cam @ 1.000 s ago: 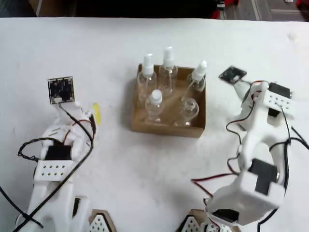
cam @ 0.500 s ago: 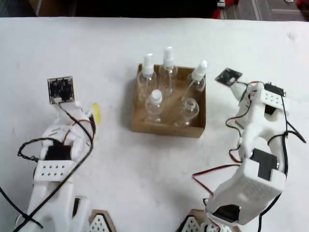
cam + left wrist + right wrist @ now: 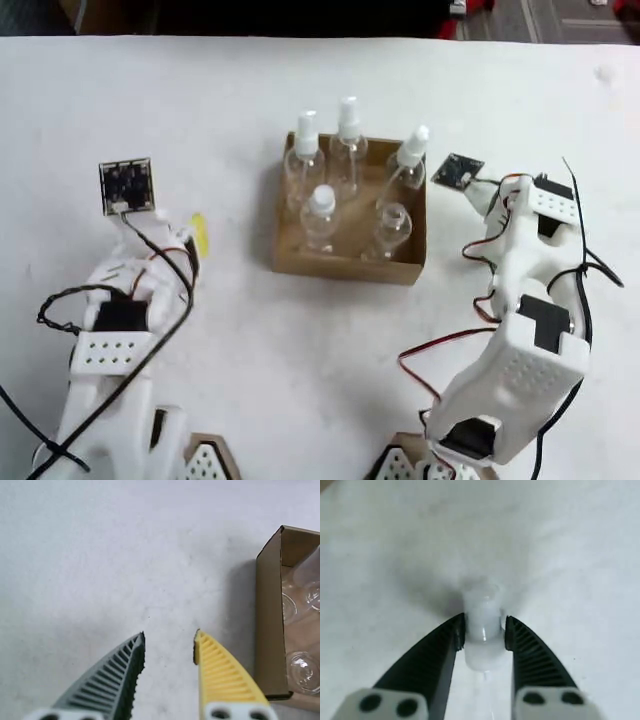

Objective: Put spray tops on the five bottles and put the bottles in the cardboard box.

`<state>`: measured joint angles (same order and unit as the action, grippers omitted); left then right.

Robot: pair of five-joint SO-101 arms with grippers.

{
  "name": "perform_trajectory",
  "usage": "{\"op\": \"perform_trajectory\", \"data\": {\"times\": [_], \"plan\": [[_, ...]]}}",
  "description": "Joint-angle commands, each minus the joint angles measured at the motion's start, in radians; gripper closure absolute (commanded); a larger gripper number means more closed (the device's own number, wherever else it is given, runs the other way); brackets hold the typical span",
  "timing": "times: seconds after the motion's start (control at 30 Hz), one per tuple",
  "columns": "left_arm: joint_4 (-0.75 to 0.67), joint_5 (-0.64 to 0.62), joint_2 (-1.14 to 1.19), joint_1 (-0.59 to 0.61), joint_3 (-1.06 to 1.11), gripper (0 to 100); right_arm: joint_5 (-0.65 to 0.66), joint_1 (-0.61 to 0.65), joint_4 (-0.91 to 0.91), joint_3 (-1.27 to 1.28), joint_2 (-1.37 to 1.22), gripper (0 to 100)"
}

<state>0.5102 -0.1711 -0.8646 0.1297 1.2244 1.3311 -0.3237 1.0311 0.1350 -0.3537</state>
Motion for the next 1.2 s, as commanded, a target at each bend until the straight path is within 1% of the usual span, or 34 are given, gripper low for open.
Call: {"op": "perform_trajectory", "data": {"times": [0.0, 0.07, 0.23, 0.33, 0.57, 0.6, 0.67, 0.8, 0.9, 1.0, 1.07, 1.17], "plan": [[-0.023, 0.011, -0.016, -0.01, -0.009, 85, 0.008, 0.008, -0.008, -0.038, 0.036, 96.5], [-0.023, 0.011, -0.016, -0.008, -0.009, 85, 0.006, 0.007, 0.01, -0.038, 0.085, 97.1], [-0.02, 0.011, -0.016, -0.007, -0.009, 85, 0.005, 0.008, 0.142, -0.037, 0.288, 97.1], [-0.018, 0.011, -0.016, -0.007, -0.008, 85, 0.005, 0.005, 0.191, -0.029, 0.395, 97.1], [-0.017, 0.011, -0.016, -0.007, -0.008, 85, 0.003, 0.013, 0.389, -0.035, 0.611, 97.2], [-0.017, 0.011, -0.016, -0.007, -0.008, 85, -0.003, 0.013, 0.409, -0.034, 0.654, 97.2], [-0.017, 0.011, -0.016, -0.007, -0.008, 85, -0.068, 0.015, 0.433, -0.035, 0.75, 97.2], [-0.017, 0.011, -0.016, -0.007, -0.008, 85, -0.253, 0.025, 0.441, -0.028, 0.955, 97.2], [-0.017, 0.011, -0.016, -0.007, -0.008, 85, -0.331, 0.077, 0.435, 0.035, 1.087, 97.2], [-0.015, 0.011, -0.016, -0.007, -0.008, 85, -0.334, 0.148, 0.392, 0.169, 1.198, 97.1], [-0.015, 0.011, -0.016, -0.005, -0.008, 85, -0.334, 0.18, 0.309, 0.279, 1.27, 97.2], [-0.015, 0.011, -0.015, -0.005, -0.008, 85, -0.342, 0.191, 0.162, 0.44, 1.397, 98.2]]}}
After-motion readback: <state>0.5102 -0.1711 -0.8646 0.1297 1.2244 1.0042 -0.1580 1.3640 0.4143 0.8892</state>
